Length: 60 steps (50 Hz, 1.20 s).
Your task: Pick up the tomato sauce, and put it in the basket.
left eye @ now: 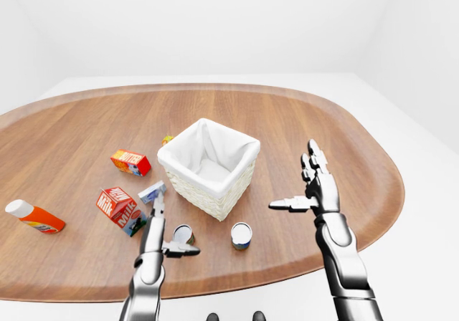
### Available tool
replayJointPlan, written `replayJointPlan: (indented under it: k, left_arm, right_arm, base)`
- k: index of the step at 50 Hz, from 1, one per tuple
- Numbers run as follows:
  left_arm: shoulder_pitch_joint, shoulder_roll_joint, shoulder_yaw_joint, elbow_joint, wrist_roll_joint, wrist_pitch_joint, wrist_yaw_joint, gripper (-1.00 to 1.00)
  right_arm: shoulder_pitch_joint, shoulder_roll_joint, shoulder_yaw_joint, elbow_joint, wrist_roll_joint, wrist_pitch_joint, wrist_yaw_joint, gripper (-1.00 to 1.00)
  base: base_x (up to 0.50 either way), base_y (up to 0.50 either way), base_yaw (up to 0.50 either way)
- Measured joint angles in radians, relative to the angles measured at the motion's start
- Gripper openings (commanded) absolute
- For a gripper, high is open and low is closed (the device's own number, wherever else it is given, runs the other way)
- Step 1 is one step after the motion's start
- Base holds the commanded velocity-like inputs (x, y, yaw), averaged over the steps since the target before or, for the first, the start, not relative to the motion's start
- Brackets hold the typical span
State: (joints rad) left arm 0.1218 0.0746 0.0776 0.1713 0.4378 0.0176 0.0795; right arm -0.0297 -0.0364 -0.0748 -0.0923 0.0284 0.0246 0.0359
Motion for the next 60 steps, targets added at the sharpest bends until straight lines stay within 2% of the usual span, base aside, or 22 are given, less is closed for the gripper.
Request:
replayJointPlan:
  k: [28,44,60]
  left_arm:
    - [-0.058,0.018,-0.004,0.163,-0.015,-0.062,0.04,1.0]
    - [-0.076,0.024,-0.007,0.22,-0.022,-0.085,0.054,1.0]
    - [-0.091,0.027,-0.009,0.256,-0.029,-0.097,0.06,1.0]
  right_arm:
    - [0.004,0.001,0.002,0.006,-0.003,-0.009,0.002,1.0]
    - [-0.002,0.002,0.003,0.03,-0.005,-0.027,0.0,1.0]
    - [-0.006,0.0,0.003,0.035,-0.004,-0.028,-0.002,1.0]
  base:
    - [0.0,0.0,0.0]
    - [0.0,0.0,0.0]
    - [0.0,0.0,0.0]
